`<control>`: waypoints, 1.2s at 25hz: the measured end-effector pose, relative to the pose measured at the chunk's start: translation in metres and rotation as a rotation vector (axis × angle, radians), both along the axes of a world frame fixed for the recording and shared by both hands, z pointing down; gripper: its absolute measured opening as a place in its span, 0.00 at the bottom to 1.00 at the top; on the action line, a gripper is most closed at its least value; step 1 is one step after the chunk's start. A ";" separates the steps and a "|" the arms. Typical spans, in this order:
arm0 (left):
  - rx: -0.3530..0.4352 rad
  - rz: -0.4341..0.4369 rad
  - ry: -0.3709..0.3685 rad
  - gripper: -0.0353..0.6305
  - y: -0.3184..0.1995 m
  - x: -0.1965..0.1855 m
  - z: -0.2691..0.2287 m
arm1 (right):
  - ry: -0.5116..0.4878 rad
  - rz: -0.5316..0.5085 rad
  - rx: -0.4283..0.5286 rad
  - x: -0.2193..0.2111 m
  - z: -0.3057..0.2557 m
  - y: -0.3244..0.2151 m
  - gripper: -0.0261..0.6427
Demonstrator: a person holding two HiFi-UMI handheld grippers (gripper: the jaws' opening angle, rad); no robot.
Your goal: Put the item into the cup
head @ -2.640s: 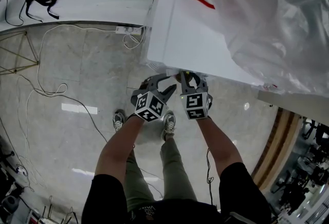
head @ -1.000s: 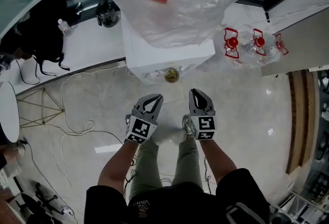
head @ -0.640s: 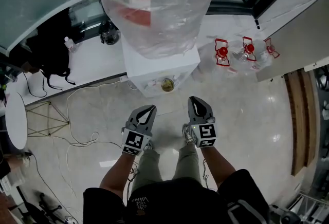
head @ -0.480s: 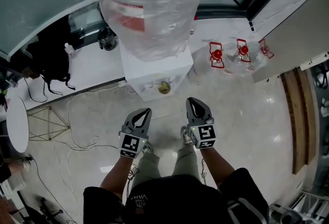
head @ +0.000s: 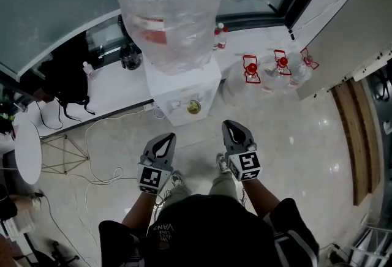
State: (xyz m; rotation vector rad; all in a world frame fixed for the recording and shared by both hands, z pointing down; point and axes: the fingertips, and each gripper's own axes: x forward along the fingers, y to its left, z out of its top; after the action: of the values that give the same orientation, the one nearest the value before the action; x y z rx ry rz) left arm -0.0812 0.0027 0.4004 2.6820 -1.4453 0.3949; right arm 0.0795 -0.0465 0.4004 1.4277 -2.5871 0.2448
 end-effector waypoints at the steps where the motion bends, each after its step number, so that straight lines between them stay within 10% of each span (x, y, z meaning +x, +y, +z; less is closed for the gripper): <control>1: 0.004 -0.002 0.001 0.09 0.004 0.000 -0.005 | -0.001 -0.006 0.004 0.000 -0.005 0.005 0.12; 30: 0.114 -0.072 0.063 0.08 0.041 0.013 -0.087 | -0.052 -0.081 -0.002 0.020 -0.066 0.045 0.11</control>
State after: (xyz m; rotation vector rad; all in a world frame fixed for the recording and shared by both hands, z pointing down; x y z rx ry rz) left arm -0.0680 0.0436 0.3132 2.6922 -1.5870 0.2276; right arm 0.0992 -0.0011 0.3346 1.3300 -2.6782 0.2773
